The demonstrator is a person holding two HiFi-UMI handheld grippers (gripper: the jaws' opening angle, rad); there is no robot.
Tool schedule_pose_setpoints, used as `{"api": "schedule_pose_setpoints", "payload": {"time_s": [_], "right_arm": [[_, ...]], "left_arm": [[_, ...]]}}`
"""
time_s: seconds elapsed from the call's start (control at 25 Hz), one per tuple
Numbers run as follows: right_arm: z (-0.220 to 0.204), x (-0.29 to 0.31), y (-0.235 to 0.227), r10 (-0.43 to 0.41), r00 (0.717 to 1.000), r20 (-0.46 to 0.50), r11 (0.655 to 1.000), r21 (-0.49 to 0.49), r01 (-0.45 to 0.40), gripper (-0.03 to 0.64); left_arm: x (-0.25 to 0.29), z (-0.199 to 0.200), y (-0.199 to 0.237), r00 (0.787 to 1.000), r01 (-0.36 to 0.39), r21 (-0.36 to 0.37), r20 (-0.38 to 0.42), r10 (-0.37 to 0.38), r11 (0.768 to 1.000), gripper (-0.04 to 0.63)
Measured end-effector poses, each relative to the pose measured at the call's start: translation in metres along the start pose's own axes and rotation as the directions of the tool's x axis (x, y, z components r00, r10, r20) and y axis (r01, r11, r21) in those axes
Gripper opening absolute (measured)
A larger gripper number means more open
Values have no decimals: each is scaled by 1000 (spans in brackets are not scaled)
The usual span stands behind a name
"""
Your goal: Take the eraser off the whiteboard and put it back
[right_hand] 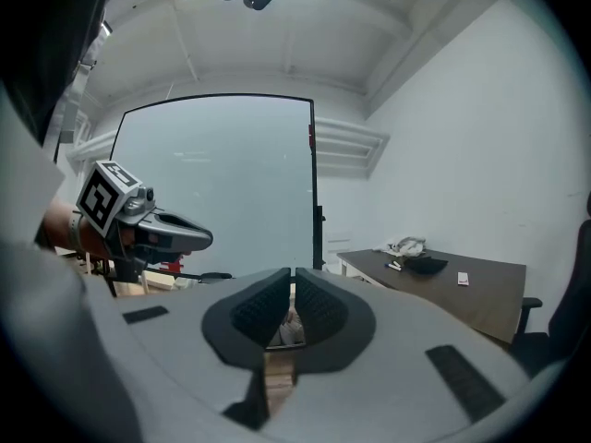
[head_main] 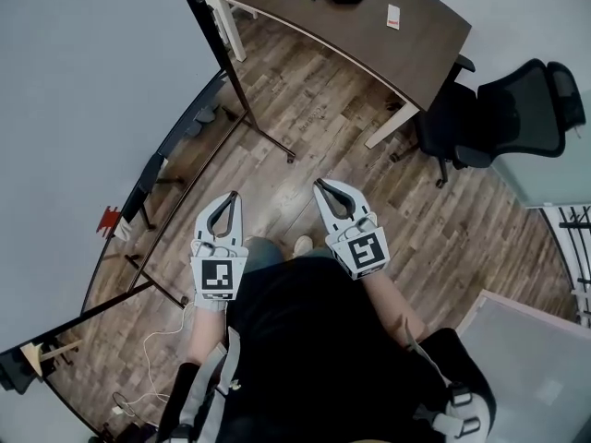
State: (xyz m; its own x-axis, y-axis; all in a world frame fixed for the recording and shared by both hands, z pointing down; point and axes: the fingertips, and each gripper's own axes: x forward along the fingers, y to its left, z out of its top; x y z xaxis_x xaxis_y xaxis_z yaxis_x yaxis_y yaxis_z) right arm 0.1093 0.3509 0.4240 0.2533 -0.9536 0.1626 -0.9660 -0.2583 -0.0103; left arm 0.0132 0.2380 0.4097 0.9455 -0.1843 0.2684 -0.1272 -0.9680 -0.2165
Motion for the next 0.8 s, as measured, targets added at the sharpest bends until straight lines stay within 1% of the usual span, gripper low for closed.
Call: {"api": "schedule_pose_setpoints", "payload": {"time_s": [0.08,0.2,0.4,0.6,0.8], "right_arm": [[-4,4,-6,-3,1000,-7,1000,11,3,26],[-10,17,-16,-6,1000,-22,1000,21,6,27],[-13,46,-27,4,1000,-29,1000,10,-3,26],[-6,97,-37,11,998,-63,1000,-6,-12,27],[11,163,-37,54,995,-79,997,-56,-59,28]], "left_arm": [[6,-2,0,1000,2,6,-19,-2,1000,2],[21,-7,5,1000,8,19,-16,-7,1000,2],[50,-11,24,1000,17,3,-23,-17,1000,2],[84,-11,64,1000,18,-16,-14,-18,1000,2],[112,-13,114,1000,5,-14,1,-5,1000,2]]}}
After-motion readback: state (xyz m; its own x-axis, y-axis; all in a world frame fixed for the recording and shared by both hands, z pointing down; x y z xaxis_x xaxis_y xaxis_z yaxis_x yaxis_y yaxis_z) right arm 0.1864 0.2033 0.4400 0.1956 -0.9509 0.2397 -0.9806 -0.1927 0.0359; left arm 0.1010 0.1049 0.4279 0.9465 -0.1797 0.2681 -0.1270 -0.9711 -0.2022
